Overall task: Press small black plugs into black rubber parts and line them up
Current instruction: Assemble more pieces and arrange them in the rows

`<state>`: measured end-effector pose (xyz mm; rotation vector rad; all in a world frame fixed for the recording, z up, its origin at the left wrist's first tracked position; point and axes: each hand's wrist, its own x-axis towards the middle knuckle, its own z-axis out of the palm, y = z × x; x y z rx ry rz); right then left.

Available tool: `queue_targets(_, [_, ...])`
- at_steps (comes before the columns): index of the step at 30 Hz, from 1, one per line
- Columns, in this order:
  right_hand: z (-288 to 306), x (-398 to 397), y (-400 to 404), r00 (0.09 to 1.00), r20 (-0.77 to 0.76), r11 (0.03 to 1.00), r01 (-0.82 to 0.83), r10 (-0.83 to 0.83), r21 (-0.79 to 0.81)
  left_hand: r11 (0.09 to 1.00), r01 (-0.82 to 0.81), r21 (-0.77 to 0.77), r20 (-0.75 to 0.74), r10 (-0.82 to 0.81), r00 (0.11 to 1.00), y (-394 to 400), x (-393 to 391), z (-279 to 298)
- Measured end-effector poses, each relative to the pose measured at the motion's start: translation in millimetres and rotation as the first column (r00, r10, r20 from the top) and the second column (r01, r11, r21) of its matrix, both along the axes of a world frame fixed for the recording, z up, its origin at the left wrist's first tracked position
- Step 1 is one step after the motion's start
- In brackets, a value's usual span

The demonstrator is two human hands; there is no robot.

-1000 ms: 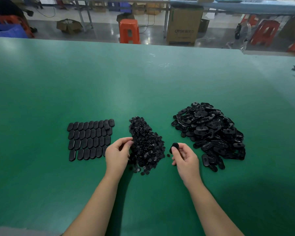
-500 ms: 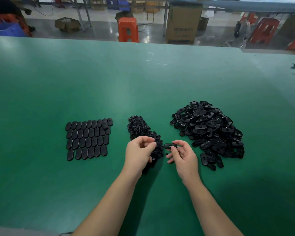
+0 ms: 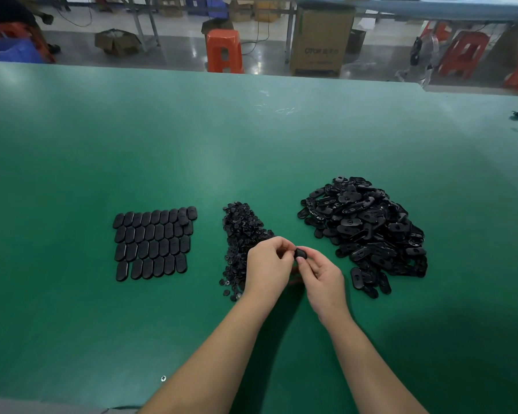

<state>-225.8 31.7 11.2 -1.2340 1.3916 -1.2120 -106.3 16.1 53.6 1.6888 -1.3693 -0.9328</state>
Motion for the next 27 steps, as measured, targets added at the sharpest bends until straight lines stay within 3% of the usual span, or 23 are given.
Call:
queue_targets(10, [0, 0, 0, 1.0, -0.005, 1.0, -0.002, 0.002, -0.029, 0.999, 0.002, 0.044, 0.032, -0.003, 0.999, -3, 0, 1])
queue_targets(15, [-4, -2, 0, 0.996, 0.092, 1.0, -0.01, 0.01, 0.006, 0.999, -0.037, 0.021, 0.056, 0.035, 0.998, -6, 4, 0])
queue_targets(19, [-6, -2, -1, 0.992, 0.128, 1.0, -0.005, 0.003, 0.017, 0.998, 0.035, 0.042, 0.052, -0.037, 0.998, -12, 11, 1])
queue_targets(27, [-8, -1, -3, 0.987, 0.161, 1.0, 0.012, -0.014, 0.013, 0.992, 0.061, 0.114, -0.088, -0.051, 0.995, -13, 13, -4])
